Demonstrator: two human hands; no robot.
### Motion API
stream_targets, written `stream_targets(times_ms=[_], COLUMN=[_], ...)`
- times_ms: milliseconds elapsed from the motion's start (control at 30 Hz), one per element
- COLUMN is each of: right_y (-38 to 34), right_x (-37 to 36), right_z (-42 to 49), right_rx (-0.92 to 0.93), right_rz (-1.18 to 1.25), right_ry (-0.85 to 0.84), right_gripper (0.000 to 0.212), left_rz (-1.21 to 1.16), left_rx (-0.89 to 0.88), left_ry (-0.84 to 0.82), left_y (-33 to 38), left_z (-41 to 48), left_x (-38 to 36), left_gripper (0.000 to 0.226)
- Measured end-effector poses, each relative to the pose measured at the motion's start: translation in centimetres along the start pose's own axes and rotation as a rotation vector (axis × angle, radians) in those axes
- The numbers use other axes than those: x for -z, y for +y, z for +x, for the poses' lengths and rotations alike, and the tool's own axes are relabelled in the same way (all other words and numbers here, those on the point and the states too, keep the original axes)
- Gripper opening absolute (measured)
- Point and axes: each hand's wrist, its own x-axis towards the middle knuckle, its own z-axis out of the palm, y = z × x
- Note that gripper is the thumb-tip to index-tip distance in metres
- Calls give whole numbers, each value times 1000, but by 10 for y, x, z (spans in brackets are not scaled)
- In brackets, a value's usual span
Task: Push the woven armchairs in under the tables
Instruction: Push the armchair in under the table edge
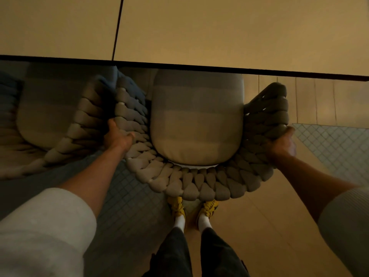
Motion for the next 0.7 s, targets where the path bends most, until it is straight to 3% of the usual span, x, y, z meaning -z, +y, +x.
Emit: stream_targets(times_ms=[433,700], right_y=[67,70], right_x=[31,46], right_z=[-21,-2], right_rx=[-74,-26], right_rz=[-4,14], right_ry=[-25,-42], right_gripper=[56,70], left_rz=[92,104], left_rx=[-29,-37], left_ry=[-89,-102], left_y=[-24,-11], left_z=[-46,-51], left_x=[-25,-34], left_gripper=[88,92])
